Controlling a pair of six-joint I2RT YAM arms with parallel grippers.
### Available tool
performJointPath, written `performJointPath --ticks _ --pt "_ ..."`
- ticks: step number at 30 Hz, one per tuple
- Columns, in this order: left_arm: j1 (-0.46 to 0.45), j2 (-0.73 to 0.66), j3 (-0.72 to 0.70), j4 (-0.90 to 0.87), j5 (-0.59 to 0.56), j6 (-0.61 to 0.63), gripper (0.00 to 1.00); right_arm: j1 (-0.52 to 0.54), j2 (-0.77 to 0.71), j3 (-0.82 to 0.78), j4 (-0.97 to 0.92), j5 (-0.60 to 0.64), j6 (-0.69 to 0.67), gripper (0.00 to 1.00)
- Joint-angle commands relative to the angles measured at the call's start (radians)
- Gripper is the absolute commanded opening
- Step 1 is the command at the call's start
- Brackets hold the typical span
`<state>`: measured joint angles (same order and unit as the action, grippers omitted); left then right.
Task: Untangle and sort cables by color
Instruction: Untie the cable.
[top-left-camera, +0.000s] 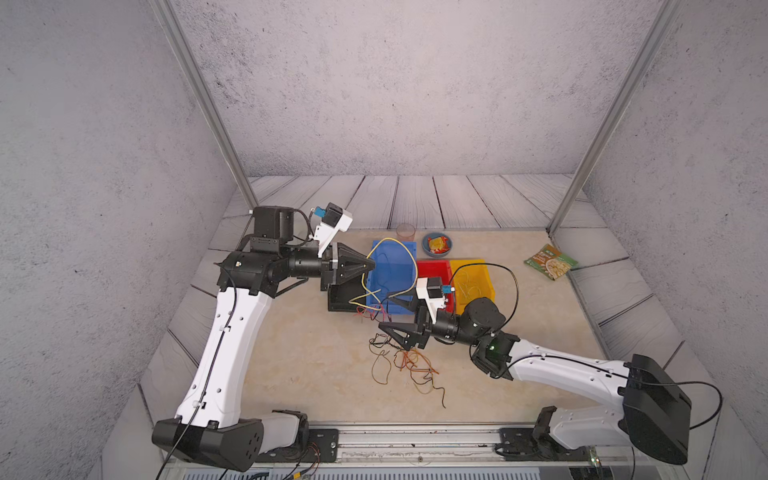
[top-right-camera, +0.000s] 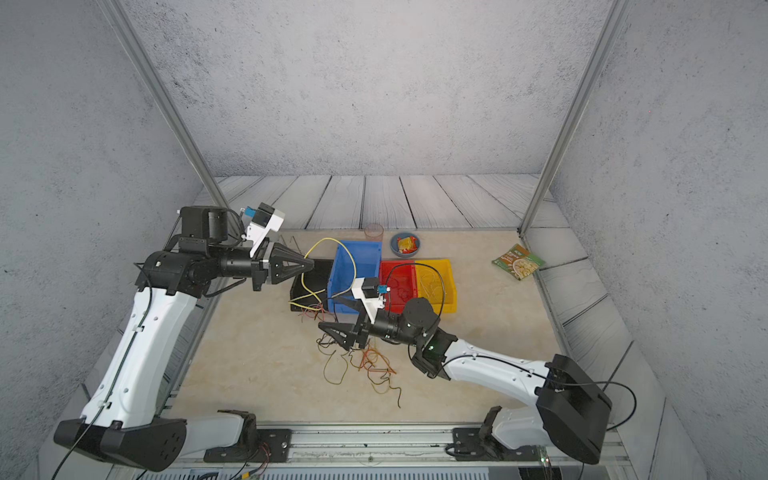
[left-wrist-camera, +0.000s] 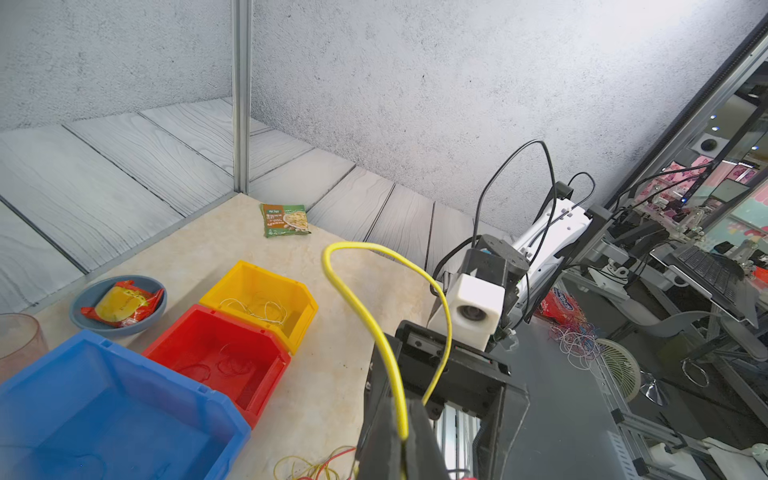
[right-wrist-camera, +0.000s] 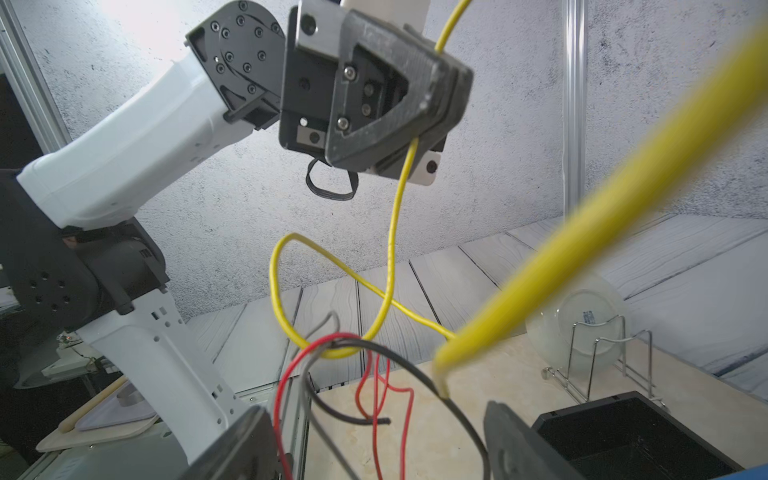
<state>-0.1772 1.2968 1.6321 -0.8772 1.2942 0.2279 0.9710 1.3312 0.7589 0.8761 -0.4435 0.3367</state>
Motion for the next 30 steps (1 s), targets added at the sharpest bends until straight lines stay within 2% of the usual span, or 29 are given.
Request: performJointPath --ticks 1,2,6,9,14,18,23,30 --pt "-0.004 -0.001 -0.021 0.07 -0.026 -0.083 0.0 0.018 0.038 0.029 0.1 0.009 0.043 0.78" --pt "-0.003 -0.002 -0.027 0.081 -0.034 -0.096 0.0 0.021 0.044 0.029 0.098 0.021 0.044 0.75" --pt "-0.004 -0.004 -0.055 0.153 -0.034 -0.178 0.0 0.029 0.062 0.034 0.099 0.036 0.027 0.42" --pt "-0.004 -0.001 -0.071 0.205 -0.046 -0.241 0.0 0.034 0.071 0.039 0.079 0.027 0.018 0.23" --pt "0.001 0.007 -0.086 0.26 -0.14 -0.329 0.0 0.041 0.064 0.02 0.005 0.026 -0.029 0.0" --pt "0.05 0.019 -0.063 0.257 -0.244 -0.363 0.0 0.045 0.037 -0.007 -0.111 0.039 -0.103 0.0" --pt "0.128 0.026 -0.055 0.33 -0.303 -0.462 0.0 0.048 0.002 -0.042 -0.245 0.085 -0.216 0.0" --pt "0.143 0.021 -0.025 0.272 -0.413 -0.338 0.0 0.049 -0.071 -0.058 -0.427 0.155 -0.367 0.0"
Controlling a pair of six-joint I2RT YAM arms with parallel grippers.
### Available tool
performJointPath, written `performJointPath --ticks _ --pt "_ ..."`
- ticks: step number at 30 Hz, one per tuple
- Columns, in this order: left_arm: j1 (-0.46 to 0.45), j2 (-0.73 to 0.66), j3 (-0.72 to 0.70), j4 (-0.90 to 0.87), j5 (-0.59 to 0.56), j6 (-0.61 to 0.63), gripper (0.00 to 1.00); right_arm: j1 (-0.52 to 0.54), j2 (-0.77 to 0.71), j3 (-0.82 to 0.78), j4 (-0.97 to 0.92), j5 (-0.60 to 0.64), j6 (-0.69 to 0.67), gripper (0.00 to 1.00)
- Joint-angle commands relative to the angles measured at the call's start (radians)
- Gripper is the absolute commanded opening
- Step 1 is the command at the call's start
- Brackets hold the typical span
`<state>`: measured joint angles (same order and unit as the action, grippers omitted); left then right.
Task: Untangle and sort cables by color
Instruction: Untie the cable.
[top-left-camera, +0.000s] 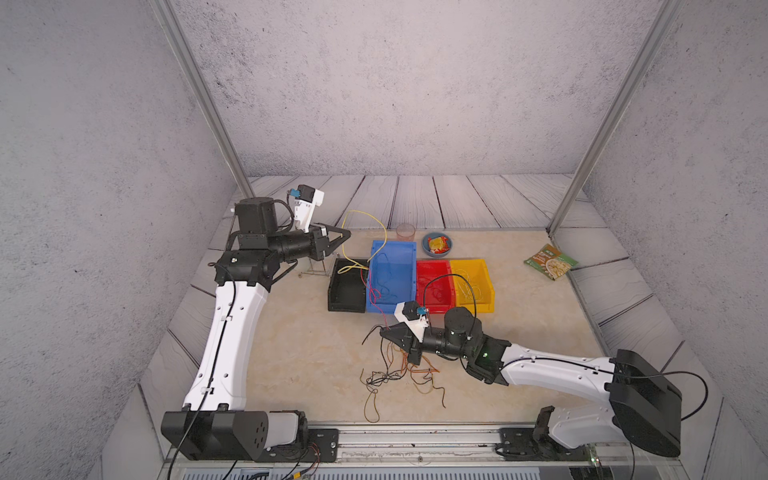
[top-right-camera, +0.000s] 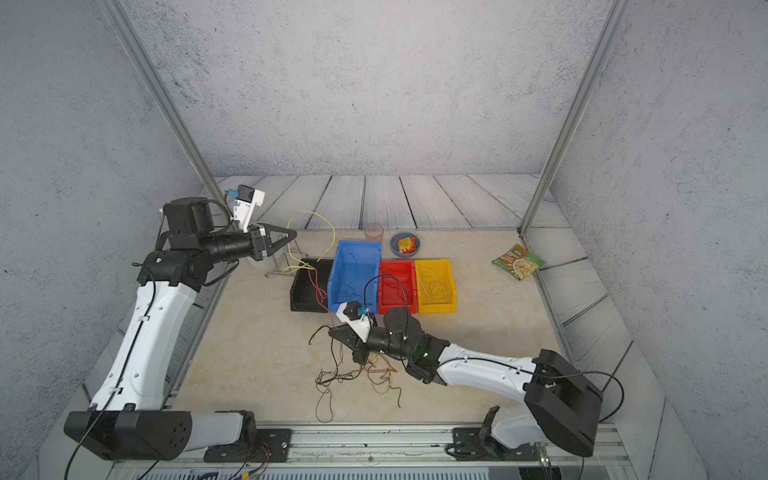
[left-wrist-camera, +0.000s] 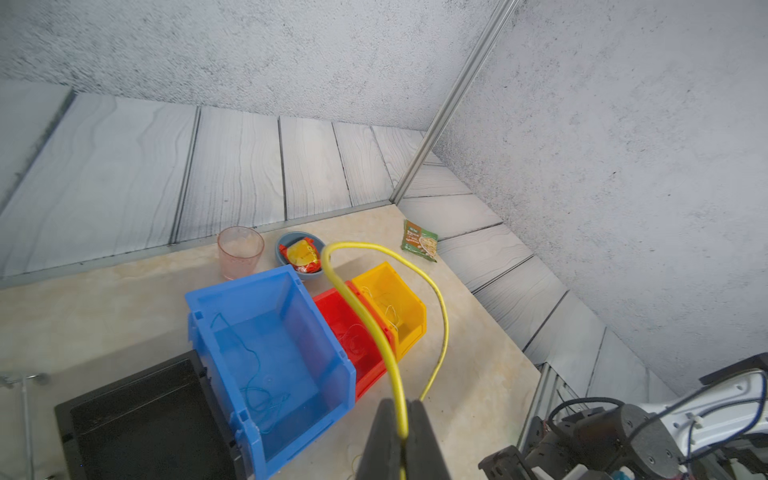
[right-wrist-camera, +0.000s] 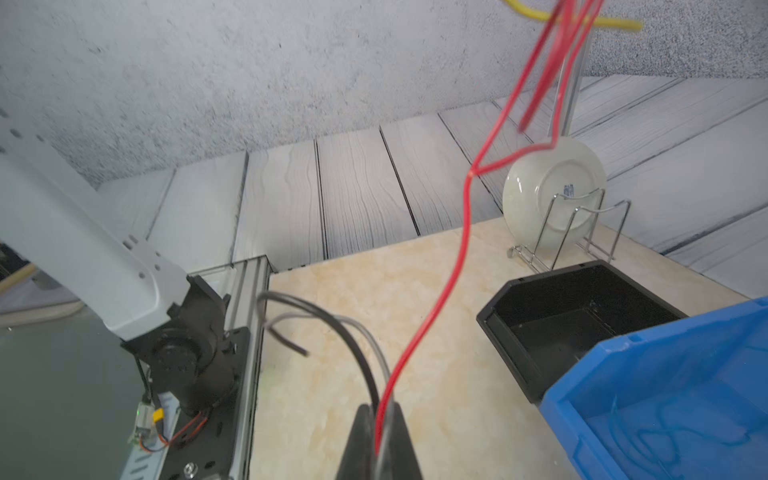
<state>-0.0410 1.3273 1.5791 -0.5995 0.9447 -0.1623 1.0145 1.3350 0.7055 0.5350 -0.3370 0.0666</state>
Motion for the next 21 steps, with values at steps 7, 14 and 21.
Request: performJointPath --ticks 7,14,21 --pt "0.023 -0.016 0.044 -0.058 -0.197 0.143 0.0 0.003 -0.191 -0.002 -0.292 0.219 -0.236 0.0" --pt "0.023 -0.029 0.081 -0.185 -0.359 0.435 0.0 -0.002 -0.353 0.012 -0.542 0.388 -0.4 0.0" --pt "0.043 -0.065 0.068 -0.16 -0.72 0.435 0.0 -0.018 -0.447 -0.005 -0.638 0.47 -0.458 0.0"
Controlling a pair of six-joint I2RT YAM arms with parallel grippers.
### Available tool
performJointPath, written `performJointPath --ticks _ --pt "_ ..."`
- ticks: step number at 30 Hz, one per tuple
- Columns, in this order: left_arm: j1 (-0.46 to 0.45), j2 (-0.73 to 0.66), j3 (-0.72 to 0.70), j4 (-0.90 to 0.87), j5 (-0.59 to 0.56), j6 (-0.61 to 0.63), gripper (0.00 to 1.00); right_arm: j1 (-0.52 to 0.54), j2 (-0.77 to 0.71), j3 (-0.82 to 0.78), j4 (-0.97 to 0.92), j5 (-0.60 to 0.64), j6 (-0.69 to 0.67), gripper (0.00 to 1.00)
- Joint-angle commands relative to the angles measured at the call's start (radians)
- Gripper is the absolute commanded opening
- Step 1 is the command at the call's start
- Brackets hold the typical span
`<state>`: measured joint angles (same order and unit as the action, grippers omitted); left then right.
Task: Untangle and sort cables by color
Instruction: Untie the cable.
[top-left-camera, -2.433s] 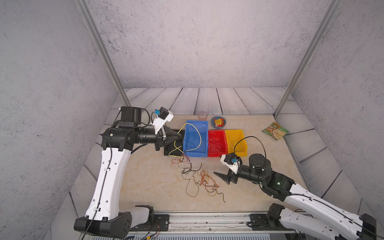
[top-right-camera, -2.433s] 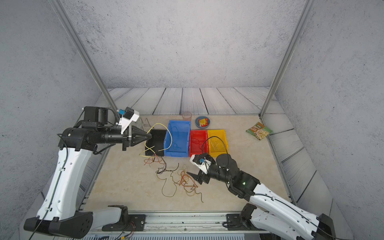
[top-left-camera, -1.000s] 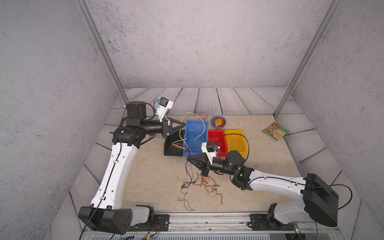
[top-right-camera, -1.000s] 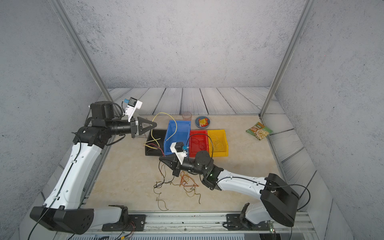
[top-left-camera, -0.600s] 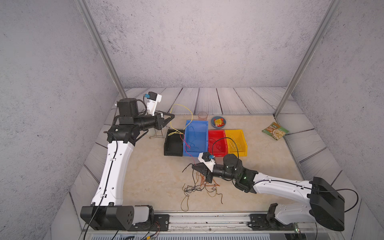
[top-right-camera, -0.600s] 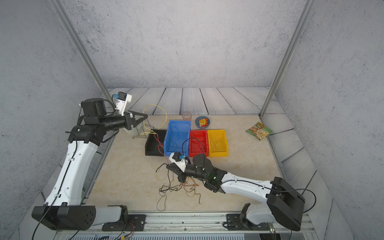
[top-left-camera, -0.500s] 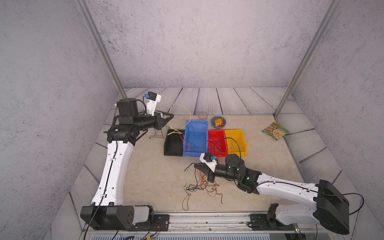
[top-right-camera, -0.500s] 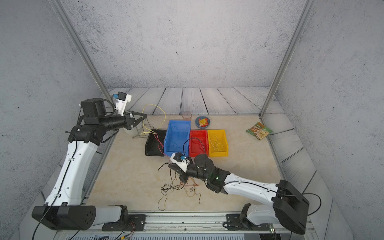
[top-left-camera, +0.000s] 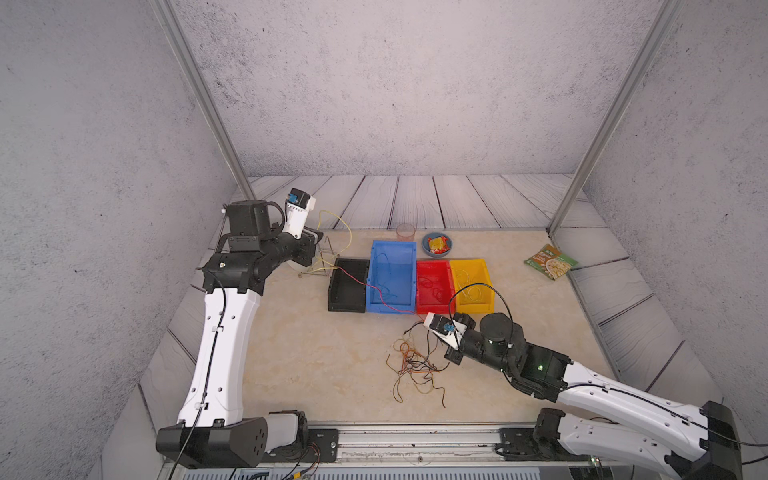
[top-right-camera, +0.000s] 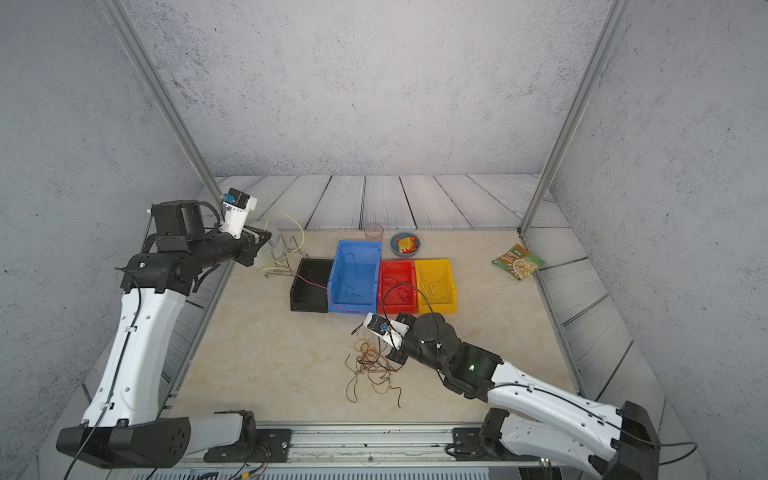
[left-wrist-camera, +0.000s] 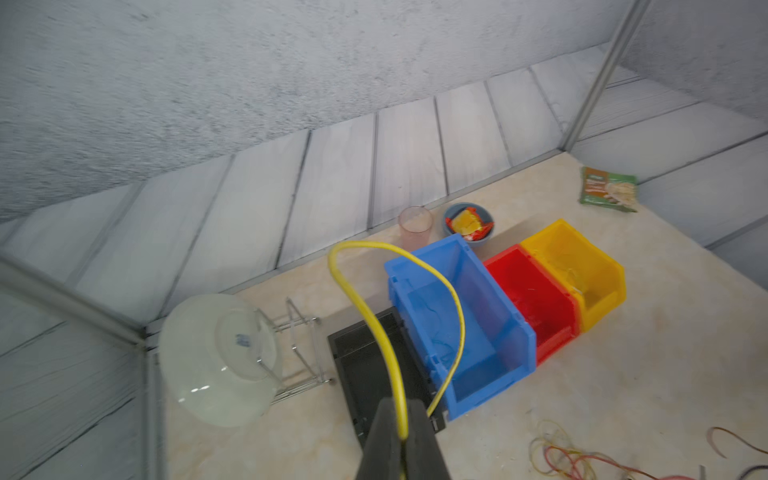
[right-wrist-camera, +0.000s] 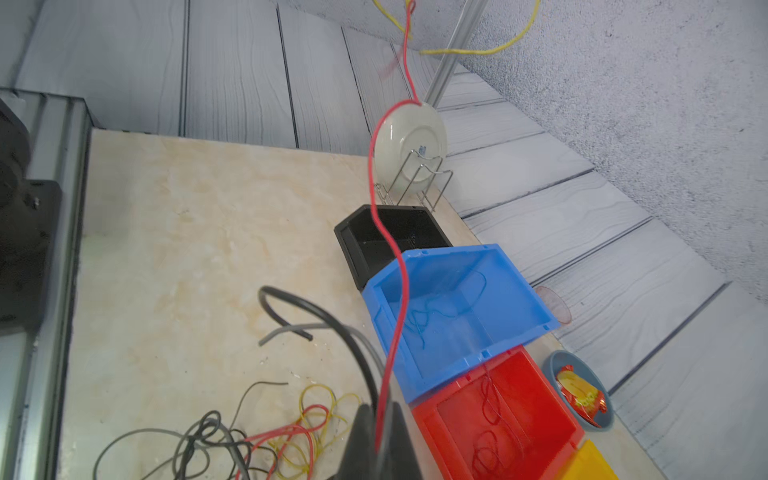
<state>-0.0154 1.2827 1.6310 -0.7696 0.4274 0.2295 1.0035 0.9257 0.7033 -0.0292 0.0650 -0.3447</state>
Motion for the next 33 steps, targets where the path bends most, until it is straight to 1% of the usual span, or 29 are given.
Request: performJointPath --ticks 1,4,7,10,12,14,16,21,23,25,26,27,28,29,30,31,32,33 --pt "0.018 -0.02 0.013 0.015 -0.234 0.059 0.0 -0.008 -0.045 -0.001 -0.079 0.072 -0.052 0.0" --pt "0.018 -0.022 -0.002 0.026 -0.286 0.128 0.0 -0.011 -0.069 0.019 -0.098 0.075 -0.061 0.0" --pt "0.018 -0.033 -0.03 0.043 -0.337 0.153 0.0 -0.012 -0.079 0.049 -0.127 0.072 -0.082 0.0" --pt "0.019 -0.046 -0.05 0.041 -0.33 0.153 0.0 -0.011 -0.075 0.068 -0.155 0.068 -0.109 0.0" --pt "0.019 -0.053 -0.048 0.022 -0.295 0.14 0.0 -0.013 -0.059 0.076 -0.17 0.073 -0.13 0.0" --pt "0.019 -0.055 -0.033 -0.018 -0.215 0.139 0.0 -0.013 -0.035 0.08 -0.18 0.07 -0.15 0.0" --pt "0.019 -0.054 -0.011 -0.066 -0.106 0.124 0.0 -0.013 0.005 0.085 -0.185 0.056 -0.17 0.0" --pt "0.02 -0.056 0.035 -0.129 0.129 0.037 0.0 -0.013 0.164 0.087 -0.188 -0.003 -0.214 0.0" --pt "0.02 -0.055 0.051 -0.151 0.258 0.013 0.0 -0.014 0.243 0.087 -0.19 -0.004 -0.215 0.0" --pt "0.019 -0.057 0.049 -0.147 0.344 -0.024 0.0 -0.013 0.3 0.083 -0.175 -0.002 -0.2 0.0" --pt "0.019 -0.058 0.045 -0.135 0.363 -0.053 0.0 -0.014 0.319 0.072 -0.153 -0.002 -0.184 0.0" --pt "0.019 -0.058 0.037 -0.123 0.374 -0.08 0.0 -0.013 0.33 0.061 -0.129 0.0 -0.167 0.06" --pt "0.019 -0.057 0.028 -0.113 0.381 -0.098 0.0 -0.013 0.334 0.05 -0.099 0.005 -0.136 0.18" --pt "0.019 -0.056 0.021 -0.106 0.39 -0.106 0.0 -0.015 0.331 0.039 -0.075 0.002 -0.11 0.33" --pt "0.019 -0.053 0.016 -0.1 0.398 -0.107 0.0 -0.015 0.323 0.035 -0.071 -0.01 -0.095 0.45" --pt "0.02 -0.051 0.011 -0.096 0.407 -0.108 0.0 -0.016 0.309 0.033 -0.071 -0.024 -0.08 0.54" --pt "0.02 -0.049 0.005 -0.091 0.423 -0.109 0.0 -0.016 0.29 0.037 -0.078 -0.034 -0.069 0.6" --pt "0.019 -0.047 0.001 -0.086 0.442 -0.108 0.0 -0.016 0.272 0.043 -0.091 -0.042 -0.063 0.61"
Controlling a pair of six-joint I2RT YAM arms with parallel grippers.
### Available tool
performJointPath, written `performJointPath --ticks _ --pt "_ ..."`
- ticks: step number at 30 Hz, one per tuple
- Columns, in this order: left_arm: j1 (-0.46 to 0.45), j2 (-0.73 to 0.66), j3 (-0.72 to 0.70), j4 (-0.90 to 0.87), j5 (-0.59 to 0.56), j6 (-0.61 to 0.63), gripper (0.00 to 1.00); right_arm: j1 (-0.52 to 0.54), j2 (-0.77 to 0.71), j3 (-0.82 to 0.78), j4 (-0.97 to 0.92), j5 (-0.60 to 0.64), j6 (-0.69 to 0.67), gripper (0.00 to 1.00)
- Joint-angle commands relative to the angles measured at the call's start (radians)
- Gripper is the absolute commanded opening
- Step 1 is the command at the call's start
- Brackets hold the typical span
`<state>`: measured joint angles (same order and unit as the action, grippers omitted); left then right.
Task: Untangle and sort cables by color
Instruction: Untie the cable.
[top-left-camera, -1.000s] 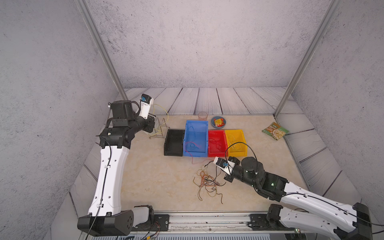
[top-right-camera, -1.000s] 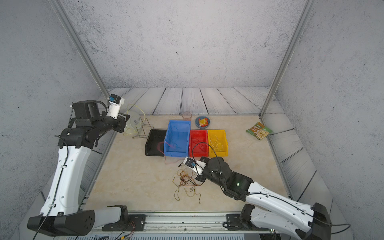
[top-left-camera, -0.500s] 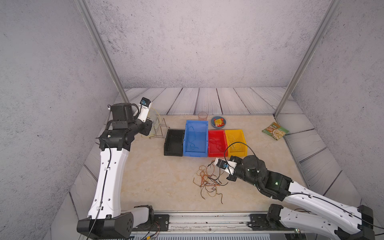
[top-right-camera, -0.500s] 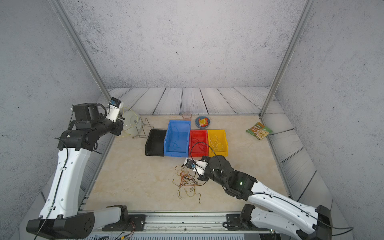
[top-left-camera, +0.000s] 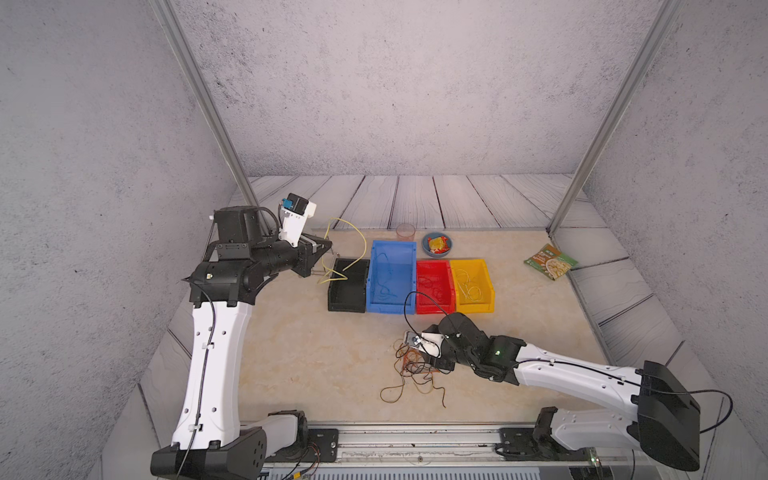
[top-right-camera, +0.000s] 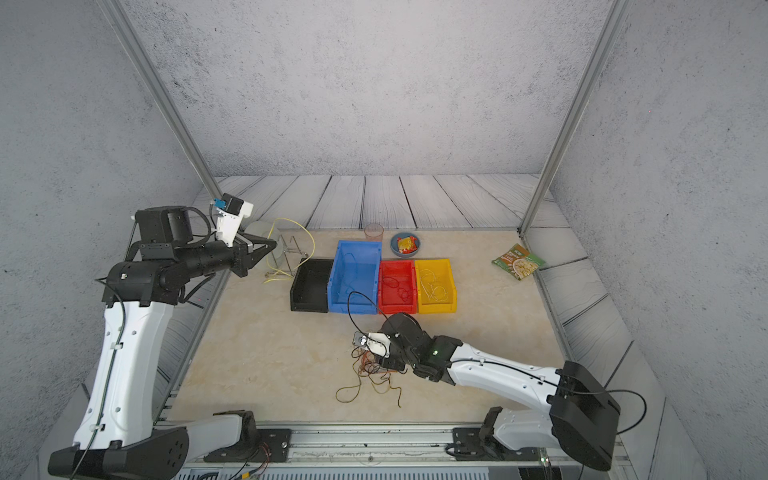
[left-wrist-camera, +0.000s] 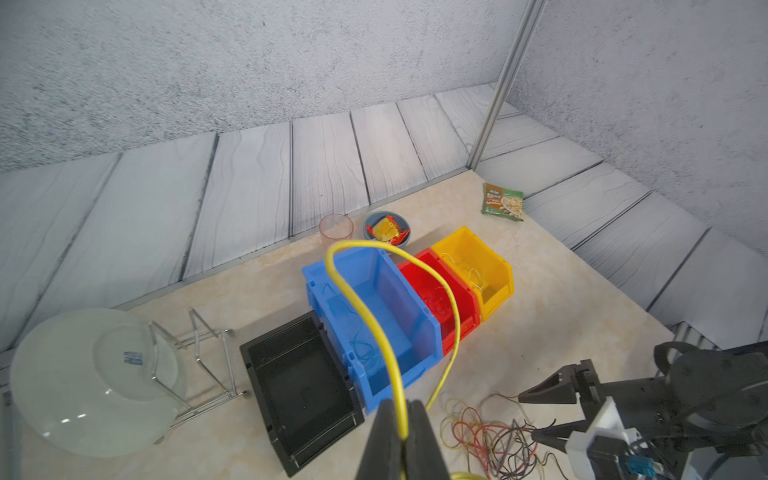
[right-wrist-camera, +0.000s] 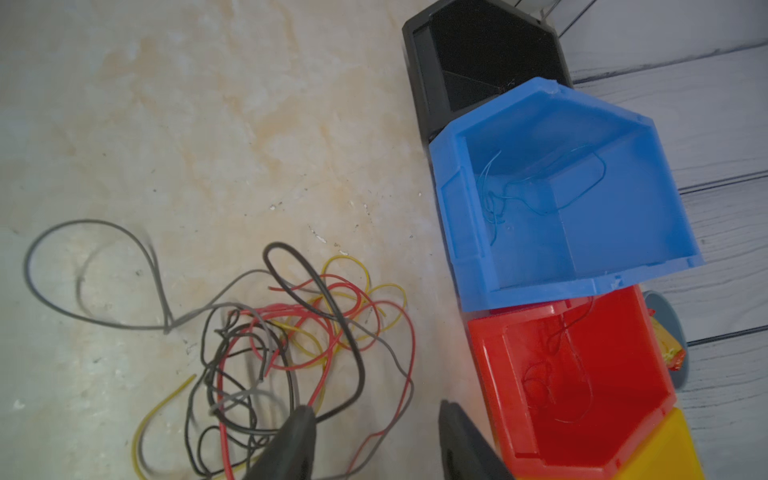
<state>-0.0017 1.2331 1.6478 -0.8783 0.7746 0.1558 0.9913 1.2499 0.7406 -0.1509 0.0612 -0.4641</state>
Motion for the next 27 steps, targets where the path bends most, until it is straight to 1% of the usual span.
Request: performJointPath --ticks 1,2,3,5,7,9,12,15,18,19,20,22,25,27 --pt "0.006 0.003 -0.018 0.031 0.123 -0.037 0.0 -0.006 -0.076 0.016 0.014 -0.037 0.065 0.65" --pt "0.006 0.005 -0.024 0.048 0.139 -0.044 0.0 -0.006 -0.101 0.029 -0.004 -0.031 0.068 0.67" --pt "0.006 0.007 -0.025 0.06 0.145 -0.057 0.0 -0.005 -0.121 0.041 -0.017 -0.019 0.072 0.67" --pt "0.006 0.015 -0.025 0.077 0.18 -0.07 0.0 -0.008 -0.172 0.077 -0.05 0.02 0.081 0.73" --pt "0.006 0.022 -0.028 0.091 0.242 -0.071 0.0 -0.009 -0.211 0.122 -0.086 0.046 0.082 0.77" --pt "0.005 0.026 -0.041 0.12 0.328 -0.073 0.0 -0.01 -0.238 0.17 -0.113 0.058 0.093 0.81" --pt "0.002 0.028 -0.069 0.161 0.425 -0.098 0.0 -0.01 -0.253 0.25 -0.151 0.048 0.136 0.9" --pt "-0.011 0.031 -0.079 0.141 0.483 -0.053 0.0 -0.012 -0.234 0.343 -0.206 -0.007 0.183 0.9" --pt "-0.034 0.031 -0.066 0.02 0.517 0.133 0.0 -0.012 -0.214 0.414 -0.219 -0.068 0.256 0.91" --pt "-0.045 0.03 -0.058 -0.032 0.516 0.202 0.0 -0.013 -0.206 0.436 -0.219 -0.09 0.281 0.94" --pt "-0.054 0.027 -0.056 -0.085 0.531 0.285 0.0 -0.012 -0.196 0.455 -0.217 -0.117 0.315 0.97" --pt "-0.062 0.022 -0.054 -0.197 0.579 0.456 0.0 -0.012 -0.166 0.501 -0.236 -0.198 0.362 0.98" --pt "-0.086 0.025 -0.048 -0.349 0.575 0.672 0.0 -0.011 -0.108 0.557 -0.236 -0.323 0.445 0.98" --pt "-0.104 0.028 -0.043 -0.437 0.562 0.808 0.0 -0.012 -0.077 0.575 -0.208 -0.349 0.5 0.98"
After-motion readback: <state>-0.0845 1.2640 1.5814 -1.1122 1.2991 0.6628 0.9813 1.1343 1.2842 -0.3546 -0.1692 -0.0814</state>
